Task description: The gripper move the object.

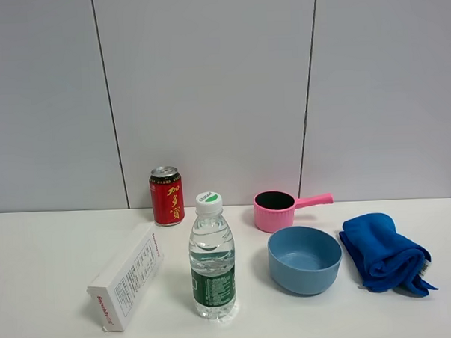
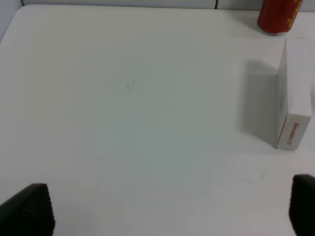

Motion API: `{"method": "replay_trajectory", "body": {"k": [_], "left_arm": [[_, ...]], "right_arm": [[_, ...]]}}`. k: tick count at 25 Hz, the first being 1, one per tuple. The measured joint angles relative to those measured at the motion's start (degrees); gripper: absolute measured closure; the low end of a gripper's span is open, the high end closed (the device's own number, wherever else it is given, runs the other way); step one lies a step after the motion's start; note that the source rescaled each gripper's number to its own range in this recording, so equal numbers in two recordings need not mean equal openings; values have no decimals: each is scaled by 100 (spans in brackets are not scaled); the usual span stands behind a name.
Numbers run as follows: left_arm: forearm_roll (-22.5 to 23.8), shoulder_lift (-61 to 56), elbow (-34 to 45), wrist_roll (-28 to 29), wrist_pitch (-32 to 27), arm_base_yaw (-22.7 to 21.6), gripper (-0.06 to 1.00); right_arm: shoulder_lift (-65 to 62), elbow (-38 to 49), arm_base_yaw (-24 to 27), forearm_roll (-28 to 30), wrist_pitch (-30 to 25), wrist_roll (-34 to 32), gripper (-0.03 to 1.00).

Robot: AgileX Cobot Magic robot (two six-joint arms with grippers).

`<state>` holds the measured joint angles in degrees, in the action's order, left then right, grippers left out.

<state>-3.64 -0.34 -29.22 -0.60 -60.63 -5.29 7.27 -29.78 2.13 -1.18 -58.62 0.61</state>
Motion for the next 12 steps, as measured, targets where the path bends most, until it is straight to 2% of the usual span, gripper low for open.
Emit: {"method": "replay_trajectory", "body": {"k": [3, 12], "left_arm": [[0, 0, 0, 0, 0, 0, -6], [0, 0, 0, 0, 0, 0, -6]], "right_arm": [[-46, 37, 0, 60, -165, 0, -3], [-176, 121, 0, 60, -191, 0, -3]]}}
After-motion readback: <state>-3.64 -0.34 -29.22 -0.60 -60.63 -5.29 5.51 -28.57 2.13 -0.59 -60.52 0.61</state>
